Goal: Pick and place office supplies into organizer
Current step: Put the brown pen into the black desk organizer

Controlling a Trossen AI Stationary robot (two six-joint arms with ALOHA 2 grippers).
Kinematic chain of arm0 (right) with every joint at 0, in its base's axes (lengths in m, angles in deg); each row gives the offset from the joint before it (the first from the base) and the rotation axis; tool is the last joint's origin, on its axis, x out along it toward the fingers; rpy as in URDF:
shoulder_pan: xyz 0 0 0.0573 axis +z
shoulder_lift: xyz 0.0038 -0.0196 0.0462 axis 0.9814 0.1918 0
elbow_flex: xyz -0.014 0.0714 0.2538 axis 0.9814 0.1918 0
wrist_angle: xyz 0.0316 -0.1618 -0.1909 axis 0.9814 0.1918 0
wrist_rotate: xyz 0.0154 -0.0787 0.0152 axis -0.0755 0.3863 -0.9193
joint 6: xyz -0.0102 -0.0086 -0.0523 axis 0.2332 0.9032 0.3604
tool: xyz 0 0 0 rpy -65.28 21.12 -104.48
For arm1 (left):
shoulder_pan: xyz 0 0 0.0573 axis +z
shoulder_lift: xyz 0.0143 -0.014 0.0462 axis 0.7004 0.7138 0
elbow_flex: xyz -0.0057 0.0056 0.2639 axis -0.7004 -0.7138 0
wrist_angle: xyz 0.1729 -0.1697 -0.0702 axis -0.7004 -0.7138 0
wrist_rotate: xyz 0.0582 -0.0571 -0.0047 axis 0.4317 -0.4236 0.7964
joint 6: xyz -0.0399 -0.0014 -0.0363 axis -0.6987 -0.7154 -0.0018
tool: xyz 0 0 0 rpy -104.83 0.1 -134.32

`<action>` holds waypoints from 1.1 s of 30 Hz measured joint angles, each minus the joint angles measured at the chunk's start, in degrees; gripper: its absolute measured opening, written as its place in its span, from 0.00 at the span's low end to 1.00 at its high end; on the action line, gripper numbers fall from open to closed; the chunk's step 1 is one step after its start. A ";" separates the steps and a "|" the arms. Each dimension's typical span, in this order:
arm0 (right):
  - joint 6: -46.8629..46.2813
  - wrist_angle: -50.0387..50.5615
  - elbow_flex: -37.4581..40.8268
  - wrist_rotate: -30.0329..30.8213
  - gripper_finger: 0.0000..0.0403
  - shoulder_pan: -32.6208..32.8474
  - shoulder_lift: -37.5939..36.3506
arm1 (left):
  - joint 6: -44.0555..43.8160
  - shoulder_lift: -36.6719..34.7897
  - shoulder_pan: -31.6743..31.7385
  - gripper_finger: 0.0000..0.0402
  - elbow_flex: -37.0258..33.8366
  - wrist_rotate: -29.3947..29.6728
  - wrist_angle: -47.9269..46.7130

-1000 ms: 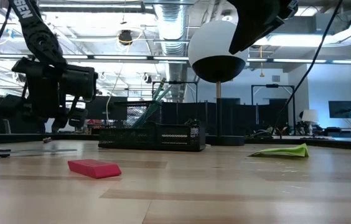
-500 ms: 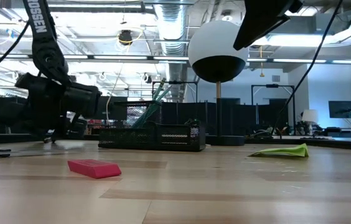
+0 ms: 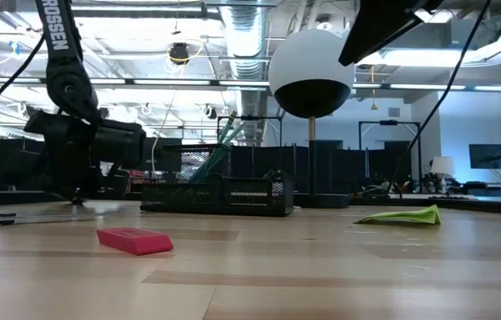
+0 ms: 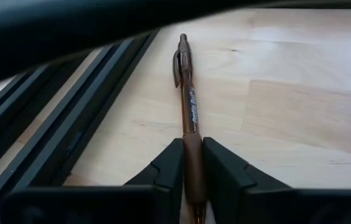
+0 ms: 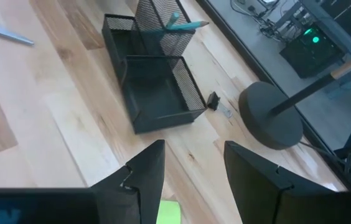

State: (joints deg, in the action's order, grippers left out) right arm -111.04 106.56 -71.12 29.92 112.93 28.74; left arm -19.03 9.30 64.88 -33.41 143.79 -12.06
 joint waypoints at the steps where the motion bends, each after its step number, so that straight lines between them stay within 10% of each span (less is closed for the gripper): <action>1: -0.01 0.01 0.00 0.00 0.40 0.18 0.00 | 0.08 0.00 -0.23 0.11 -0.06 0.02 0.40; 33: 0.55 0.70 -0.04 0.33 0.40 -0.98 0.00 | 7.66 -1.14 -22.10 0.08 14.90 -5.31 -4.17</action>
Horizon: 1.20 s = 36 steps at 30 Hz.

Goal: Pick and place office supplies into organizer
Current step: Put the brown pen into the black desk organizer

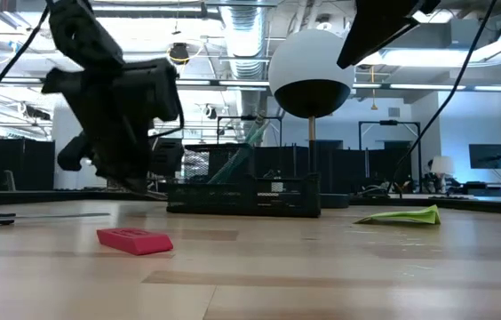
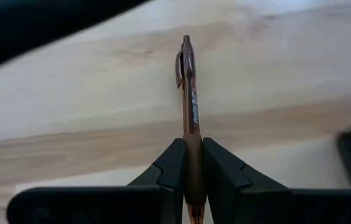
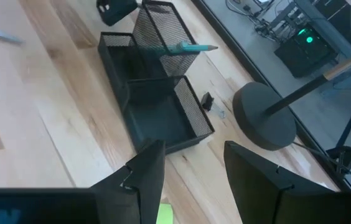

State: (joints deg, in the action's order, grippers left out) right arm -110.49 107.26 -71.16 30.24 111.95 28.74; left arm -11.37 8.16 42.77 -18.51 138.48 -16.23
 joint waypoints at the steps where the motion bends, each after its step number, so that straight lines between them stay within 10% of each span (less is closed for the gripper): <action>1: 0.02 0.00 0.00 0.00 0.40 0.15 0.00 | 0.02 0.00 -0.59 0.08 0.92 -0.65 -1.63; 25: -0.03 0.17 0.00 -0.09 0.40 0.61 0.00 | 4.05 -0.04 -13.05 0.08 39.30 -10.42 -61.11; 36: -0.03 -0.42 0.00 -0.07 0.40 0.16 0.00 | 29.58 0.24 -12.04 0.08 50.53 -16.22 -56.48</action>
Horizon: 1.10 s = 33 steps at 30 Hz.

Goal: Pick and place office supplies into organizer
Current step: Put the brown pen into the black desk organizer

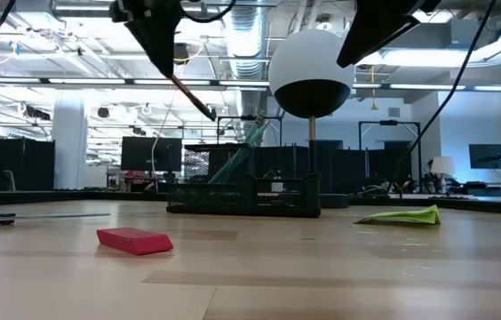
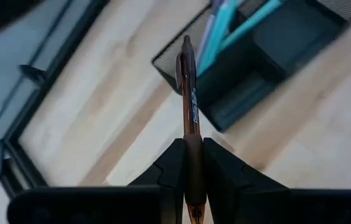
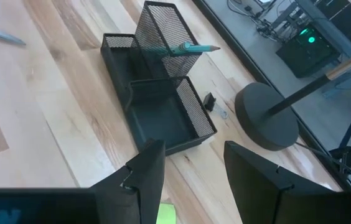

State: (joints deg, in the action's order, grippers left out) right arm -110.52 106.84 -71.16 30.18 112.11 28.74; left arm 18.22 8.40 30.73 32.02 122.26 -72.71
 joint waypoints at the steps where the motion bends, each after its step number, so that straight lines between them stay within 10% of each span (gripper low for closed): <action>1: -0.01 -0.05 0.00 0.00 0.40 0.00 0.00 | 1.25 0.00 0.48 0.08 0.43 -1.36 0.02; 33: 1.47 -1.16 -0.02 0.11 0.40 -2.95 0.00 | 30.50 10.15 18.78 0.10 1.75 -23.96 2.90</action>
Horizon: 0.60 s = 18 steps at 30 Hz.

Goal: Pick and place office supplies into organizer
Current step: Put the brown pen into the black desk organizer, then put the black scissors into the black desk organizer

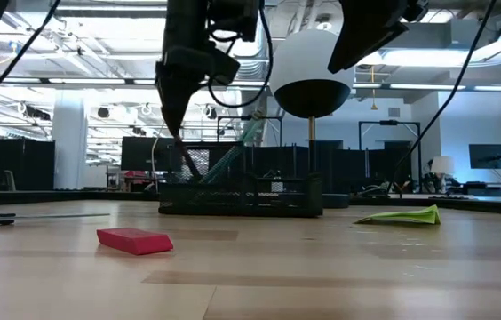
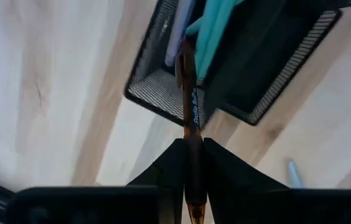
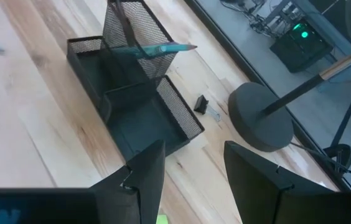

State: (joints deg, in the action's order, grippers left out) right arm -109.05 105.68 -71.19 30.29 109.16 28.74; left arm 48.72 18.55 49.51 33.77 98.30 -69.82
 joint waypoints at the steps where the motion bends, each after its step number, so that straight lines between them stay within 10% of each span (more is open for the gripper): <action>1: 0.00 0.03 0.00 0.00 0.40 0.00 0.00 | 1.22 0.50 0.19 0.10 0.60 -0.07 -0.04; 18: 0.09 0.57 0.00 0.02 0.40 0.00 0.00 | 6.29 2.19 0.21 0.27 8.27 9.57 -1.39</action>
State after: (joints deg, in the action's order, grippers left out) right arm -108.96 106.26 -71.19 30.31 109.16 28.74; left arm 55.01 20.73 49.73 42.05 107.87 -71.20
